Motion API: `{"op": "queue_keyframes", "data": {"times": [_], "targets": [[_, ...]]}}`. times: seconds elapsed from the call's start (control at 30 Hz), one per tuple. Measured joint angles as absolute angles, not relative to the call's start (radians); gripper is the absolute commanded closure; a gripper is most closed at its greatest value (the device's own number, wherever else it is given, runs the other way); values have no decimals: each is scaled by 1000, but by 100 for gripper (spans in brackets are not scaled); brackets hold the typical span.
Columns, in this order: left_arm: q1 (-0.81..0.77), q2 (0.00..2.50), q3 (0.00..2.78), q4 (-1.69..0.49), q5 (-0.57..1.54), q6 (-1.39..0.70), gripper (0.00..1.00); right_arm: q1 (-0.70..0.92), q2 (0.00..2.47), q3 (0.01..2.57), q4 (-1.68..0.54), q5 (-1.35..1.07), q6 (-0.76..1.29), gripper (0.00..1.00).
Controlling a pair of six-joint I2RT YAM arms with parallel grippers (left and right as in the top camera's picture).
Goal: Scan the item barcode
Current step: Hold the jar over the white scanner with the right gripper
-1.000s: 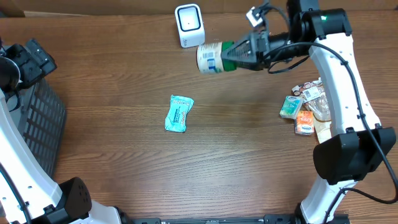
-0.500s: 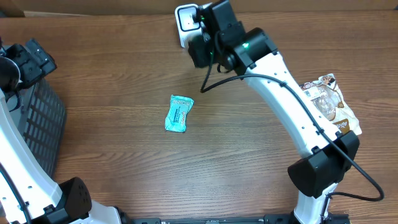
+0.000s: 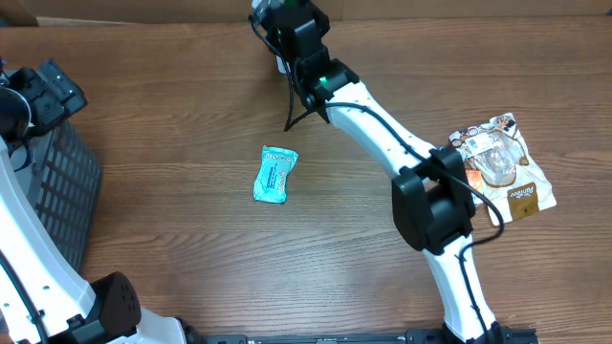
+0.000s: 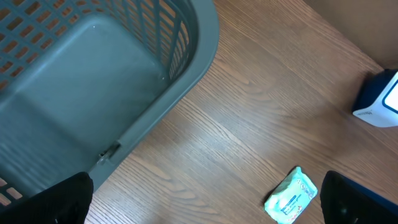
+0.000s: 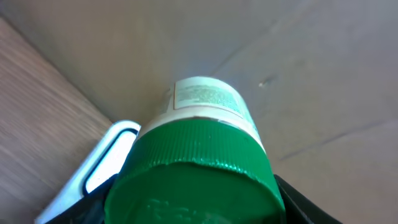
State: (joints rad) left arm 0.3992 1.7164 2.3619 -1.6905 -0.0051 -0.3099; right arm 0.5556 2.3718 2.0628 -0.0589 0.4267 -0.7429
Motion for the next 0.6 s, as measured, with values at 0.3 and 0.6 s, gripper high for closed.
{"op": "queue_keyframes", "data": {"times": [0.3,0.6], "targets": [[399,1716,2362,-1691,-5,-310,0,517,2474,2063,105,421,-1010,50],[399,1716,2362,-1691,-5,-310,0,503,2485,2063,107,414,-1051,49]]}}
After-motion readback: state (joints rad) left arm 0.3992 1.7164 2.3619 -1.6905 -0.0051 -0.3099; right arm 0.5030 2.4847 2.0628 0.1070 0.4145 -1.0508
